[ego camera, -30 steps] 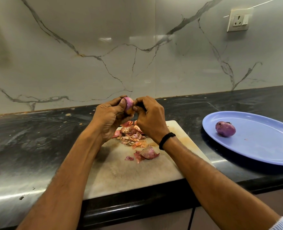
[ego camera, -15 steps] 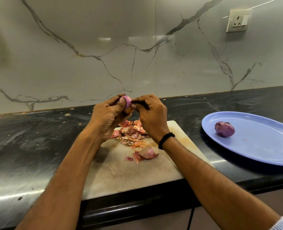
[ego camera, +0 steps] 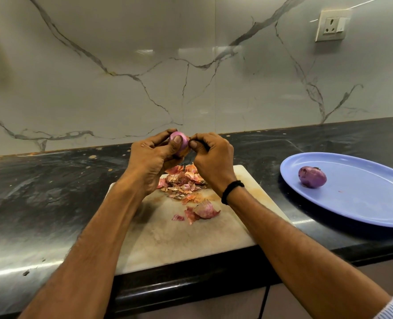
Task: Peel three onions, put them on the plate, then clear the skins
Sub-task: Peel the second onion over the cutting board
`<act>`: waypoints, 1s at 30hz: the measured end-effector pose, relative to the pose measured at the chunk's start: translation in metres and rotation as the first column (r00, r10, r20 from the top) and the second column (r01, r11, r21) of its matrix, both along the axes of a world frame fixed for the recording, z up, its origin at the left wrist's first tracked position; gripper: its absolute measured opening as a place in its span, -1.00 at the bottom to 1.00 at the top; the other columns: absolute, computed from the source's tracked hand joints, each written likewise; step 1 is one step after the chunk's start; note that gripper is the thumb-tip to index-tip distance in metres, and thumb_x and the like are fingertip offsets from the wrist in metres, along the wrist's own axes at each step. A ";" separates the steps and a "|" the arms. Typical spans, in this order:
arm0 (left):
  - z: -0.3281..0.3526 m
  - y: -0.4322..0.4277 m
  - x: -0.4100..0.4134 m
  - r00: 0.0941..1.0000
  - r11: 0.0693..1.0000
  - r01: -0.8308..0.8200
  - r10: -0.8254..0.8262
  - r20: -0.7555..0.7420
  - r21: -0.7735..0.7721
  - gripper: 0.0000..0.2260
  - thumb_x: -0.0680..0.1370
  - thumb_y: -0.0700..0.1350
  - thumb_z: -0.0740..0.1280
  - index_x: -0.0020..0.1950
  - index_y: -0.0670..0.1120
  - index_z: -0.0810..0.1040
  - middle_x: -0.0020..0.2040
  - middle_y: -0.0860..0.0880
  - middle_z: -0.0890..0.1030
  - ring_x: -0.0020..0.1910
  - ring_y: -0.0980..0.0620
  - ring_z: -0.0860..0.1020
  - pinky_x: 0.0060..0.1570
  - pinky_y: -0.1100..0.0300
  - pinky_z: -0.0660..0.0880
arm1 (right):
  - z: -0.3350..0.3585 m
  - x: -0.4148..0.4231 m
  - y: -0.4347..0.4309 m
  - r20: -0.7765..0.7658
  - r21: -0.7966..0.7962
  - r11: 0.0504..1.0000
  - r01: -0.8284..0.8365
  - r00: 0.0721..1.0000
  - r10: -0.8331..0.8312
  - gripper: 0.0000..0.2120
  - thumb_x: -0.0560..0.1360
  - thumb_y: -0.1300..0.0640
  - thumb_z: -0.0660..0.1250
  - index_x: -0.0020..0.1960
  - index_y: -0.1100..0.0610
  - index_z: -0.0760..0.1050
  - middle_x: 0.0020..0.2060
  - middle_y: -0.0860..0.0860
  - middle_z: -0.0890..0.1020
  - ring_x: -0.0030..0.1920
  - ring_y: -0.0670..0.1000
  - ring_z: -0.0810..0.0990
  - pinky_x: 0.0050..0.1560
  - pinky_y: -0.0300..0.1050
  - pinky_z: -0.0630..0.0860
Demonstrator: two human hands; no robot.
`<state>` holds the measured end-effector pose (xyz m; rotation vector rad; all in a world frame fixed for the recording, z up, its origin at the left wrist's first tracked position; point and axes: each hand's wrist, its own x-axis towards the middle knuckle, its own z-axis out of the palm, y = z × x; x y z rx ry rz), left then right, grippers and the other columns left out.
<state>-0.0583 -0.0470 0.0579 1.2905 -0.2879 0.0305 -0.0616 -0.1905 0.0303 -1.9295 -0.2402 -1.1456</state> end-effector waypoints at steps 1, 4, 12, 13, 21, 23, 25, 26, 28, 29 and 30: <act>0.000 0.000 0.000 1.000 1.000 0.000 0.000 -0.003 -0.001 -0.51 0.33 -0.12 0.48 0.25 -0.19 0.62 0.16 -0.17 0.67 0.14 -0.20 0.66 -0.12 0.11 0.68 | 0.000 0.000 0.000 -0.008 -0.001 1.000 -0.002 1.000 0.002 -0.90 0.49 0.31 0.37 -0.03 0.24 0.65 -0.16 0.10 0.67 -0.13 0.00 0.58 -0.10 -0.33 0.51; 0.000 0.000 0.000 1.000 1.000 0.007 -0.007 -0.005 -0.013 -0.56 0.33 -0.13 0.47 0.21 -0.17 0.63 0.14 -0.16 0.67 0.13 -0.19 0.66 -0.12 0.10 0.68 | 0.001 -0.001 0.000 -0.033 -0.006 1.000 -0.010 0.999 0.010 -0.90 0.48 0.32 0.37 -0.04 0.25 0.65 -0.16 0.11 0.67 -0.13 0.04 0.60 -0.08 -0.15 0.58; -0.004 -0.009 0.000 0.997 0.998 -0.048 0.047 -0.057 -0.028 -0.58 0.34 -0.10 0.48 0.19 -0.15 0.66 0.16 -0.18 0.67 0.14 -0.18 0.65 -0.14 0.08 0.68 | 0.001 -0.003 0.002 -0.032 -0.059 0.996 0.066 0.997 -0.068 -0.92 0.44 0.35 0.35 -0.11 0.29 0.61 -0.22 0.14 0.63 -0.21 -0.01 0.50 -0.19 -0.38 0.36; -0.004 -0.010 0.000 0.997 0.998 -0.056 0.054 -0.062 -0.035 -0.61 0.36 -0.11 0.48 0.18 -0.15 0.66 0.15 -0.18 0.68 0.13 -0.17 0.66 -0.16 0.09 0.67 | 0.000 -0.002 0.003 -0.043 -0.072 0.996 0.058 0.997 -0.061 -0.93 0.44 0.35 0.33 -0.11 0.29 0.58 -0.22 0.14 0.61 -0.21 -0.01 0.48 -0.20 -0.38 0.33; -0.006 -0.019 -0.001 0.984 0.987 -0.158 0.154 -0.093 -0.032 -0.68 0.52 -0.24 0.44 0.27 -0.21 0.62 0.18 -0.20 0.65 0.13 -0.17 0.65 -0.20 0.16 0.67 | -0.004 0.005 0.007 -0.164 -0.105 0.994 0.032 0.985 -0.049 -0.85 0.46 0.37 0.25 -0.15 0.15 0.37 -0.22 0.08 0.46 -0.20 0.02 0.41 -0.24 -0.33 0.28; -0.006 -0.021 -0.001 0.980 0.984 -0.173 0.168 -0.104 -0.042 -0.68 0.52 -0.23 0.44 0.27 -0.21 0.62 0.17 -0.19 0.66 0.12 -0.15 0.65 -0.20 0.16 0.67 | -0.005 0.007 0.007 -0.172 -0.100 0.995 0.031 0.984 -0.048 -0.85 0.45 0.36 0.25 -0.15 0.15 0.35 -0.22 0.09 0.46 -0.19 0.03 0.41 -0.24 -0.30 0.30; -0.007 -0.022 -0.002 0.978 0.982 -0.176 0.167 -0.125 -0.064 -0.71 0.51 -0.22 0.45 0.23 -0.19 0.65 0.14 -0.18 0.67 0.09 -0.14 0.67 -0.20 0.14 0.68 | -0.005 0.007 0.007 -0.154 -0.090 0.996 0.029 0.987 -0.043 -0.88 0.45 0.32 0.24 -0.15 0.15 0.35 -0.22 0.10 0.46 -0.20 0.03 0.41 -0.22 -0.22 0.32; -0.008 -0.023 -0.001 0.975 0.980 -0.185 0.173 -0.138 -0.074 -0.73 0.51 -0.21 0.46 0.20 -0.19 0.66 0.11 -0.18 0.68 0.07 -0.13 0.68 -0.21 0.14 0.67 | -0.005 0.005 0.009 -0.135 -0.090 0.996 0.021 0.990 -0.033 -0.95 0.44 0.26 0.22 -0.15 0.15 0.36 -0.23 0.10 0.46 -0.21 0.03 0.41 -0.21 -0.19 0.33; -0.007 -0.023 0.001 0.964 0.970 -0.227 0.210 -0.165 -0.091 -0.75 0.51 -0.16 0.47 0.16 -0.20 0.67 0.06 -0.19 0.69 -0.03 -0.10 0.70 -0.23 0.12 0.67 | -0.005 -0.001 0.016 -0.076 -0.118 0.993 0.003 0.997 -0.012 -0.83 0.42 0.06 0.12 -0.15 0.16 0.37 -0.24 0.09 0.46 -0.23 0.02 0.40 -0.23 -0.19 0.32; -0.007 -0.022 0.003 0.957 0.963 -0.249 0.229 -0.181 -0.099 -0.74 0.52 -0.13 0.46 0.16 -0.21 0.66 0.04 -0.20 0.70 -0.09 -0.07 0.70 -0.23 0.10 0.68 | -0.007 -0.004 0.020 -0.047 -0.142 0.990 -0.008 0.999 0.002 -0.73 0.40 -0.01 0.07 -0.16 0.18 0.39 -0.24 0.09 0.47 -0.23 0.02 0.39 -0.24 -0.20 0.33; -0.007 -0.020 0.006 0.950 0.957 -0.268 0.244 -0.195 -0.108 -0.74 0.52 -0.11 0.46 0.14 -0.22 0.66 0.03 -0.21 0.70 -0.14 -0.05 0.70 -0.21 0.09 0.69 | -0.006 -0.008 0.025 -0.030 -0.158 0.987 -0.022 0.999 0.017 -0.67 0.39 -0.03 0.04 -0.15 0.21 0.41 -0.24 0.10 0.48 -0.23 0.03 0.40 -0.24 -0.19 0.35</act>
